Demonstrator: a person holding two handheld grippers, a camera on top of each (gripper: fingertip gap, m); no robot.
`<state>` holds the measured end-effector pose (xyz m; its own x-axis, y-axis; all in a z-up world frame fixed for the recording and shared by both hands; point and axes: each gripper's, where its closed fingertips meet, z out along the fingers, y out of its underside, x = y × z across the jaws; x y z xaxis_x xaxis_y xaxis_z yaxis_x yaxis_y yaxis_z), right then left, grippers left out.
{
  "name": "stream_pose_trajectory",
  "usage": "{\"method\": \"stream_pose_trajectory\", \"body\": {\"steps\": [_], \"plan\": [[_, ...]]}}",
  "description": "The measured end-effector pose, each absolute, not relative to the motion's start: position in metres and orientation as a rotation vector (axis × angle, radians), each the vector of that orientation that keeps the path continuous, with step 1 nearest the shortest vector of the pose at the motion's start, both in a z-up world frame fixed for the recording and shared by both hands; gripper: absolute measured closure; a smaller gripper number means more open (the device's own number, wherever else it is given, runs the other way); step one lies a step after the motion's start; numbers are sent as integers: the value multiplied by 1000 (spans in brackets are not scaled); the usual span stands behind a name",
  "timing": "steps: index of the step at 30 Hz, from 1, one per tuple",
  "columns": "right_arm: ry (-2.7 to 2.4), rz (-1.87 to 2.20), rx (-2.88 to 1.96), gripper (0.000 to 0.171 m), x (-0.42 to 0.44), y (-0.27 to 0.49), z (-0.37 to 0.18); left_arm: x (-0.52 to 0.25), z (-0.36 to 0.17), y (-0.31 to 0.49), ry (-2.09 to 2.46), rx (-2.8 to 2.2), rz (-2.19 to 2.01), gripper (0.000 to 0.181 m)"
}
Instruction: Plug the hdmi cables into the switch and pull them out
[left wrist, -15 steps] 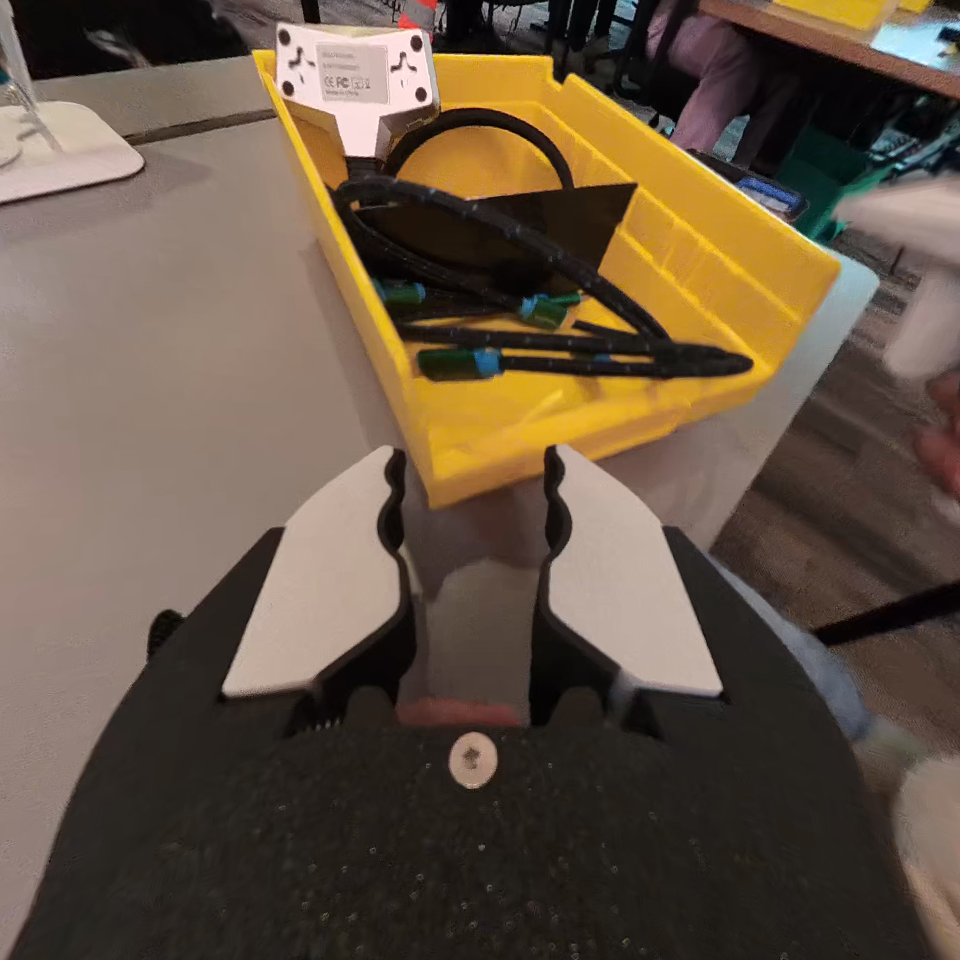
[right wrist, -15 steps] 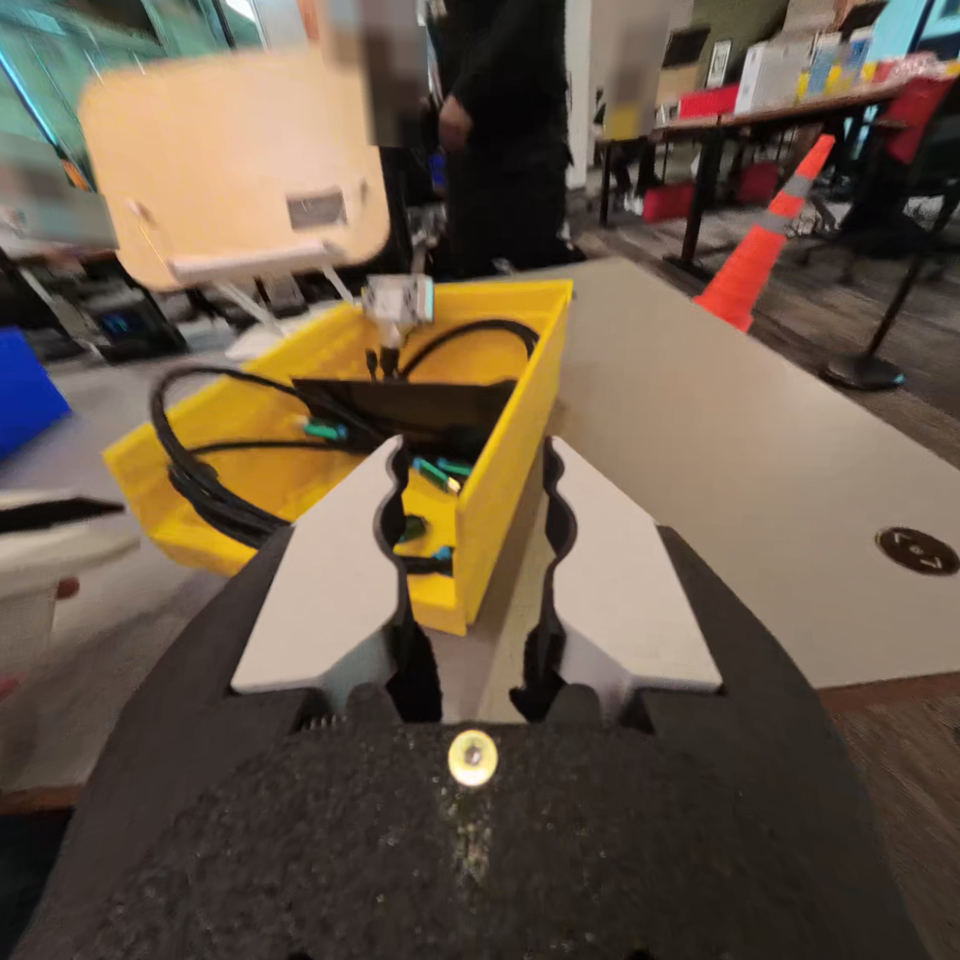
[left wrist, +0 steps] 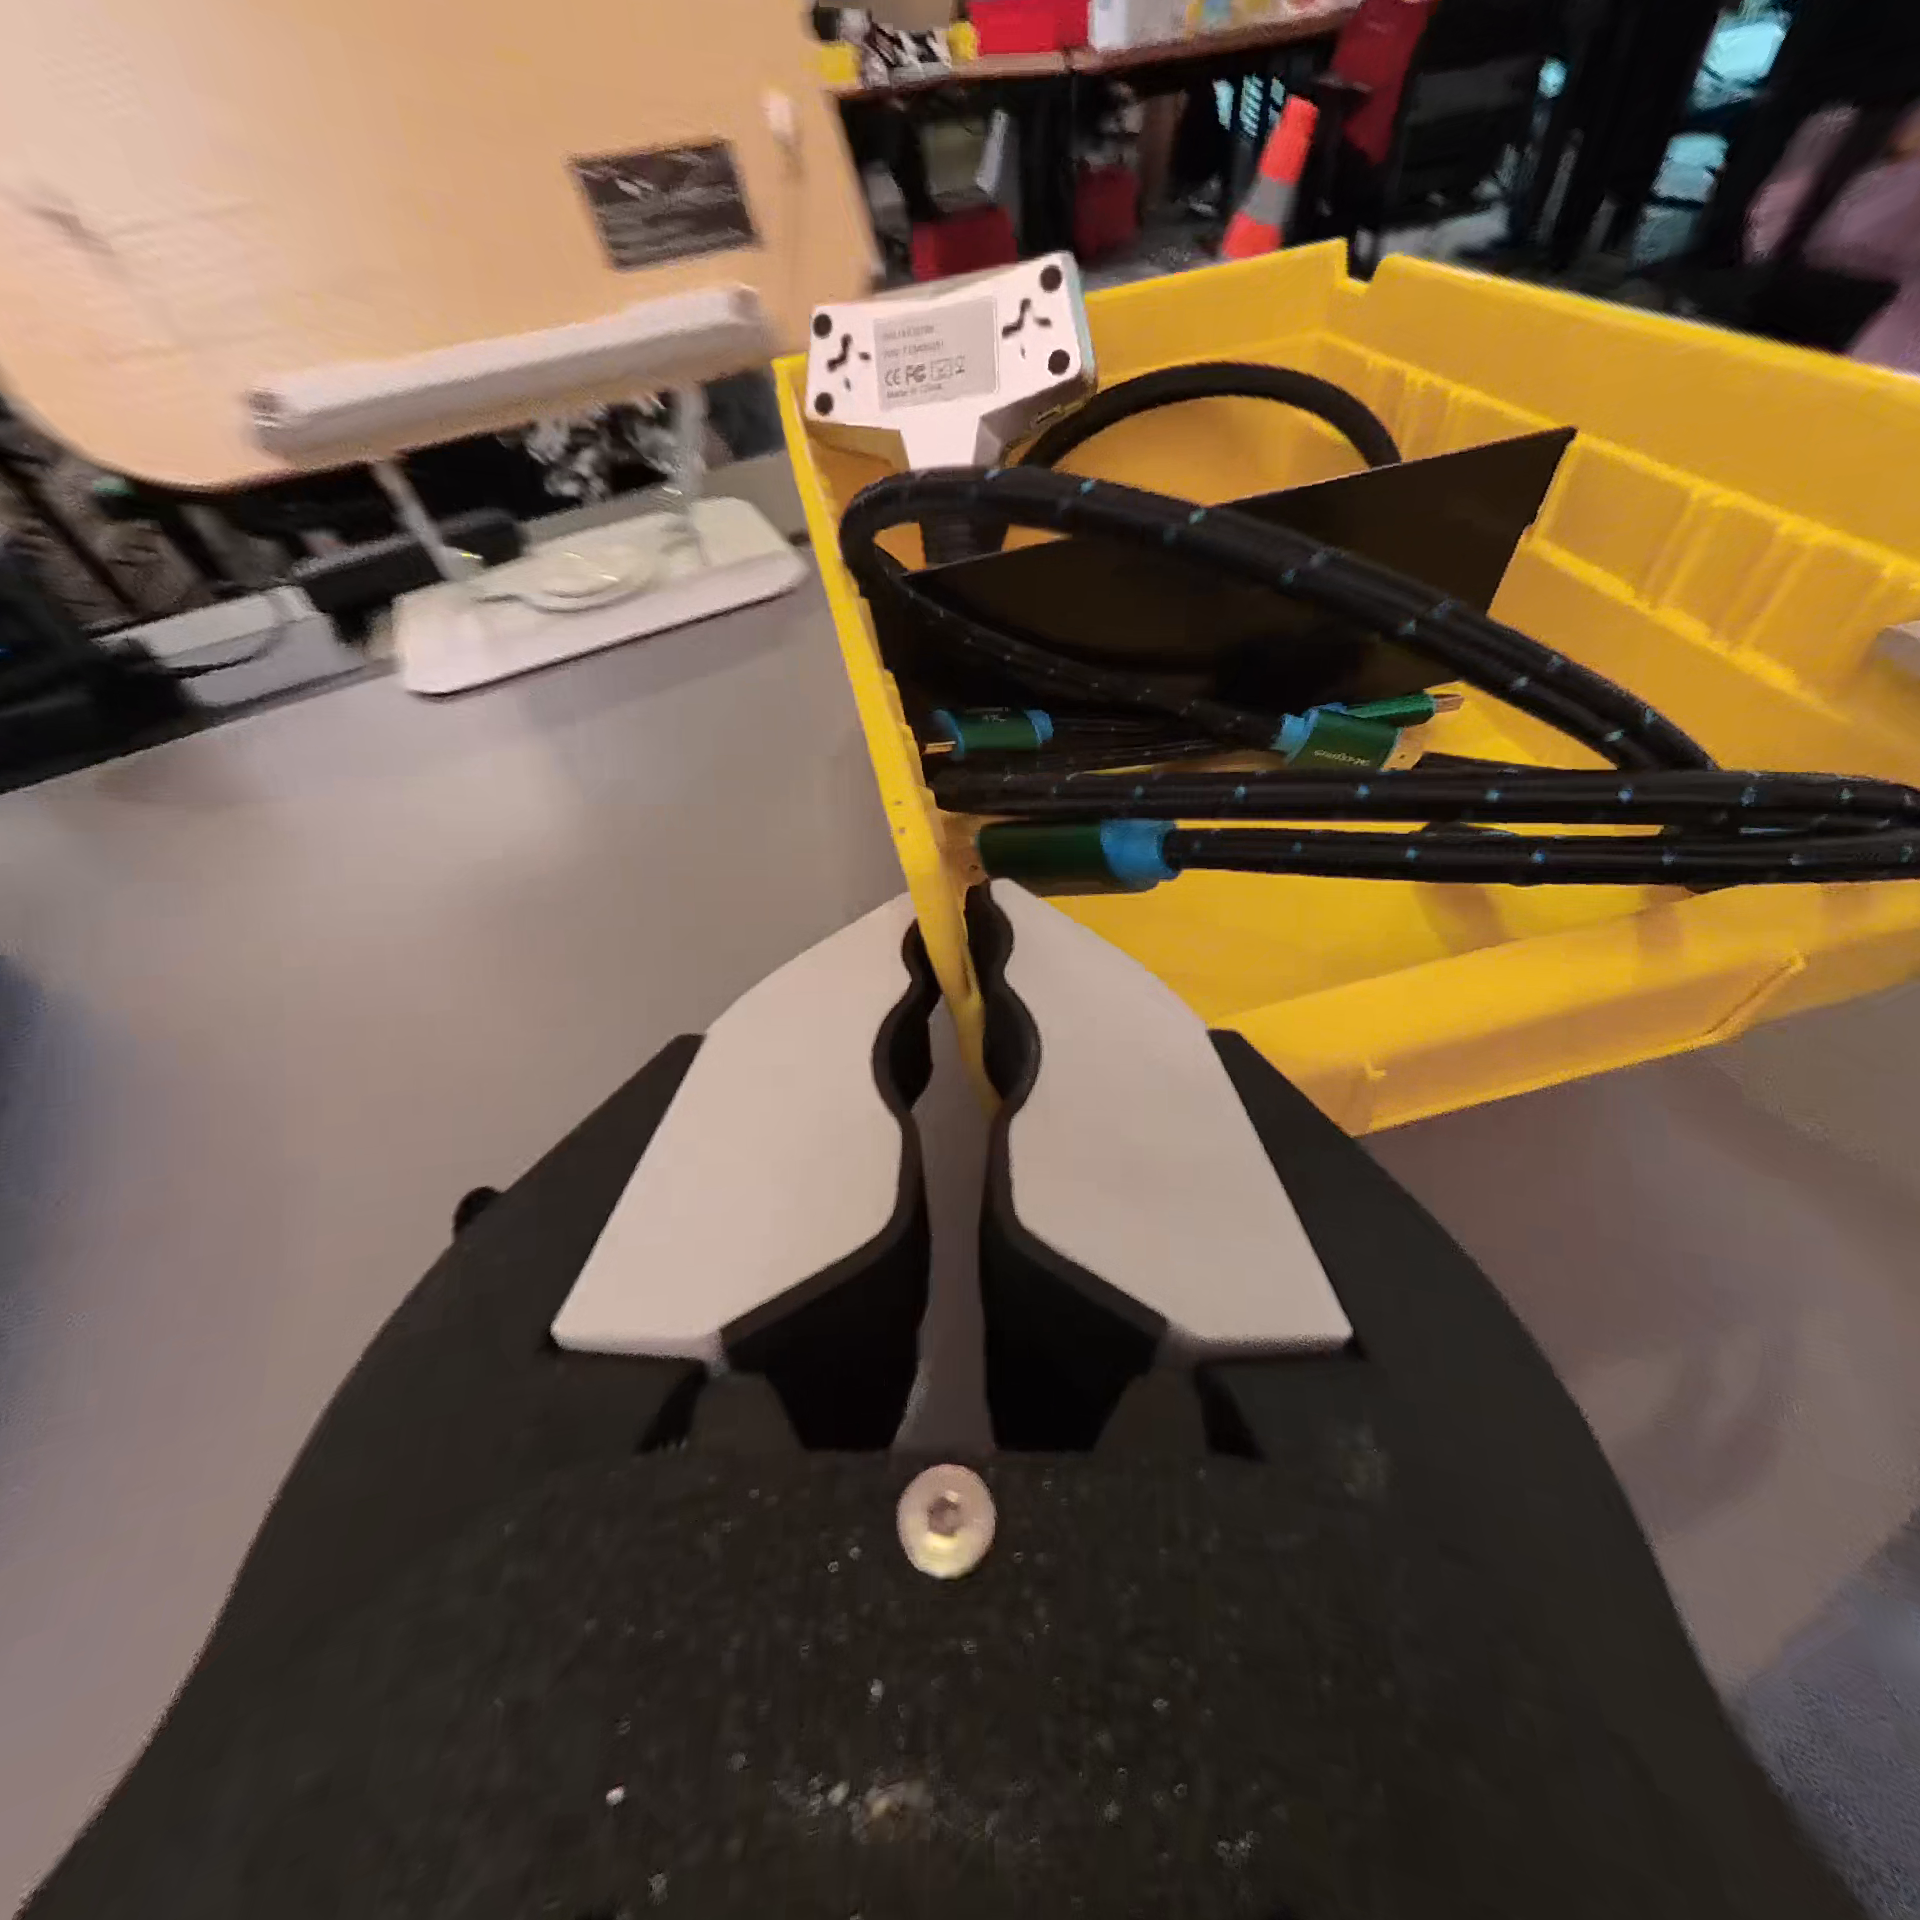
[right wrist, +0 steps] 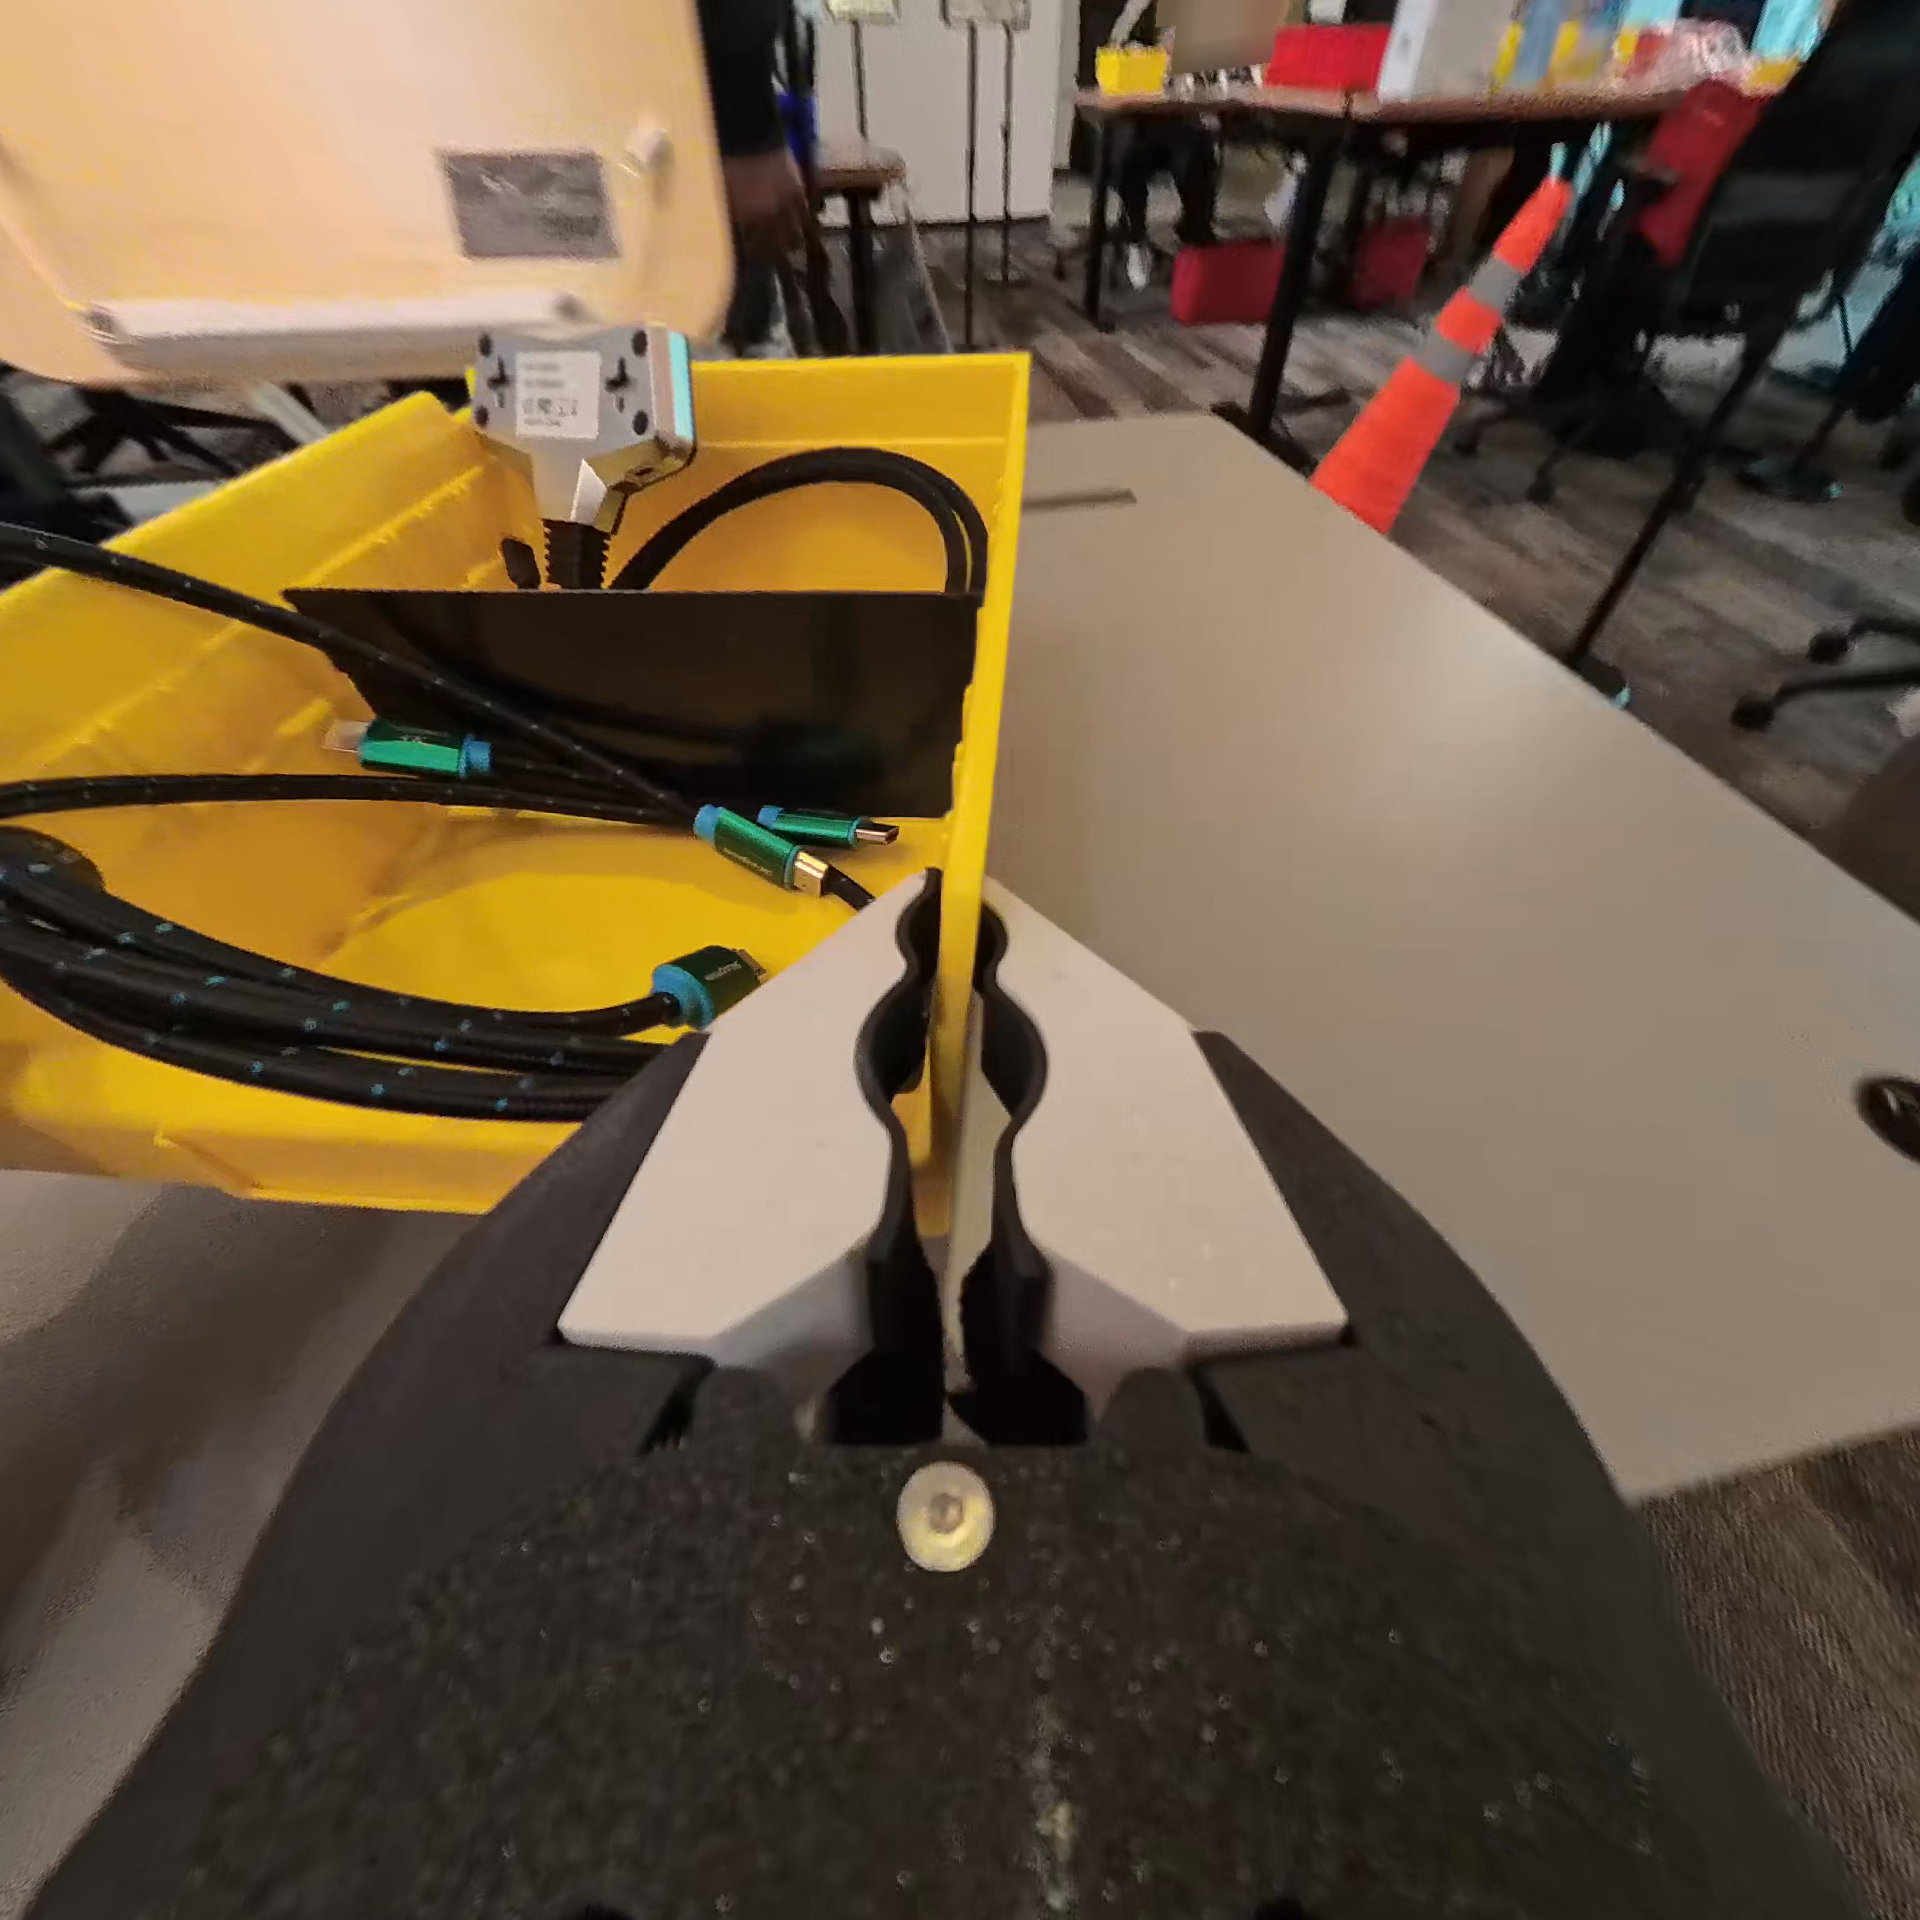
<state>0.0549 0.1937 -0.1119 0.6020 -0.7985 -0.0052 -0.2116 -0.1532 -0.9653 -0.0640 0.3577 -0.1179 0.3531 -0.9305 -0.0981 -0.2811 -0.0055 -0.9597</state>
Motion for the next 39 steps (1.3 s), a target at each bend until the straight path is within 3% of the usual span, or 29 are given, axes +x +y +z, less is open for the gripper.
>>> {"method": "stream_pose_trajectory", "body": {"steps": [1,5,12,16,19,23,25,29,34,36,38,39], "plan": [[799,-650,-1678,171,47,210,-105,-76,-113,372,1101,-1523,-722,177],[660,-536,-1693,171,21,294,-96,-126,-103,434,980,-1560,-614,177],[553,-421,-1829,169,-7,395,-142,-168,-144,509,936,-1694,-502,176],[435,-409,-1845,167,-13,403,-154,-171,-158,511,976,-1795,-567,174],[349,-373,-1907,150,-25,389,-148,-185,-134,496,962,-1816,-757,138],[255,-164,-1782,132,-70,360,-110,-262,-83,521,877,-1707,-715,138],[183,-129,-1767,132,-97,348,-107,-326,-74,563,759,-1693,-591,140],[-18,12,-1799,130,-179,355,-119,-420,-104,653,585,-1795,-464,137],[-205,79,-1879,127,-256,407,-134,-400,-144,698,683,-1868,-595,131],[-184,79,-1865,127,-265,438,-130,-388,-159,703,734,-1912,-603,145],[-129,75,-1873,124,-267,470,-131,-389,-167,704,694,-1958,-602,178],[-91,62,-1887,123,-265,485,-134,-391,-167,699,689,-1963,-608,177]]}}
